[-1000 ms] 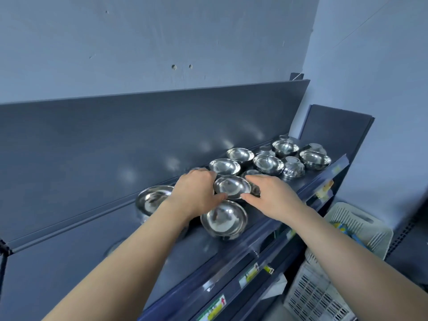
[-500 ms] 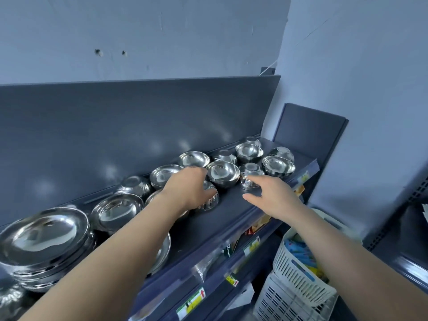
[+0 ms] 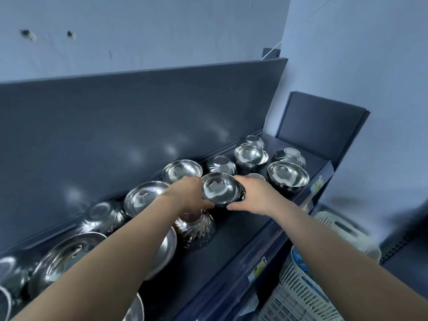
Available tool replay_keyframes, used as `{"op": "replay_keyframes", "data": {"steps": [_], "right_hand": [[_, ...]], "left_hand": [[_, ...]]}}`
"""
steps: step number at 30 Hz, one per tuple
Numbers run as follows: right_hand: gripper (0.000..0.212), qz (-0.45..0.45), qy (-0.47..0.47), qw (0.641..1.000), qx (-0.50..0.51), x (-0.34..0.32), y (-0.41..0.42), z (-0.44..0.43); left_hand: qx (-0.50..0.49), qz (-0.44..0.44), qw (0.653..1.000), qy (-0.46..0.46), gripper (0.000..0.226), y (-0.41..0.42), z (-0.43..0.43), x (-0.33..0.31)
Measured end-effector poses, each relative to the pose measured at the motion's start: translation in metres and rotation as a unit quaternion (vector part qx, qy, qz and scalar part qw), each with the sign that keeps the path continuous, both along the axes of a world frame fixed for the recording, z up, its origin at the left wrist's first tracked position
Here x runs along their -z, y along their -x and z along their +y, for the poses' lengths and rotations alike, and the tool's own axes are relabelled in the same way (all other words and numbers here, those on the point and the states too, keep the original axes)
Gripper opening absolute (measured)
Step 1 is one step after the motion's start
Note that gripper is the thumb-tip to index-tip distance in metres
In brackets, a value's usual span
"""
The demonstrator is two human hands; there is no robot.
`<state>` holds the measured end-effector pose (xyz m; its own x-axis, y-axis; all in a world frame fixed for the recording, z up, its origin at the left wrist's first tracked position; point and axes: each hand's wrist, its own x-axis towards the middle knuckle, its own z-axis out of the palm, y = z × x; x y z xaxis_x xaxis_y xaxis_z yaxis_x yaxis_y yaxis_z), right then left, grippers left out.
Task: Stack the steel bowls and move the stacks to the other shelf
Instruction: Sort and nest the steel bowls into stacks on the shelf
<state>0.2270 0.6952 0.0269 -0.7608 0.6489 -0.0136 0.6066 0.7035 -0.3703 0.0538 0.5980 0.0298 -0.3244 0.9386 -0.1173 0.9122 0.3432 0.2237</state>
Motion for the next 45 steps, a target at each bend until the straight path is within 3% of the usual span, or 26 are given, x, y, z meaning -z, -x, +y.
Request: {"op": "replay_keyframes", "data": {"steps": [9,13,18,28,32,39,42,45], "right_hand": [[0.063,0.068,0.06,0.996,0.01,0.003,0.003,0.025],[0.087,0.093,0.03,0.995,0.03,-0.027,-0.008,0.038],[0.067,0.123,0.005,0.992,0.039,-0.047,-0.011,0.086],[0.07,0.105,0.008,0.994,0.04,-0.021,-0.006,0.17],[0.064,0.07,0.02,0.997,0.033,-0.008,-0.002,0.184],[0.065,0.047,0.035,0.998,0.038,-0.004,-0.01,0.188],[0.079,0.015,0.023,0.998,0.059,-0.013,-0.029,0.189],[0.103,-0.007,0.046,0.996,0.078,-0.017,-0.055,0.188]], "left_hand": [[0.01,-0.078,0.995,-0.056,0.034,0.006,0.012,-0.007],[0.015,-0.1,0.984,-0.144,0.03,0.002,0.025,-0.035],[0.007,-0.138,0.963,-0.23,0.043,-0.01,0.075,-0.038],[-0.004,-0.136,0.976,-0.171,0.046,-0.008,0.17,-0.008],[-0.003,-0.152,0.979,-0.134,0.042,-0.004,0.181,0.005],[-0.008,-0.107,0.988,-0.111,0.051,-0.007,0.18,0.01],[-0.011,-0.053,0.986,-0.159,0.051,-0.021,0.174,0.0],[0.024,-0.054,0.98,-0.191,0.055,-0.042,0.168,-0.01]]}}
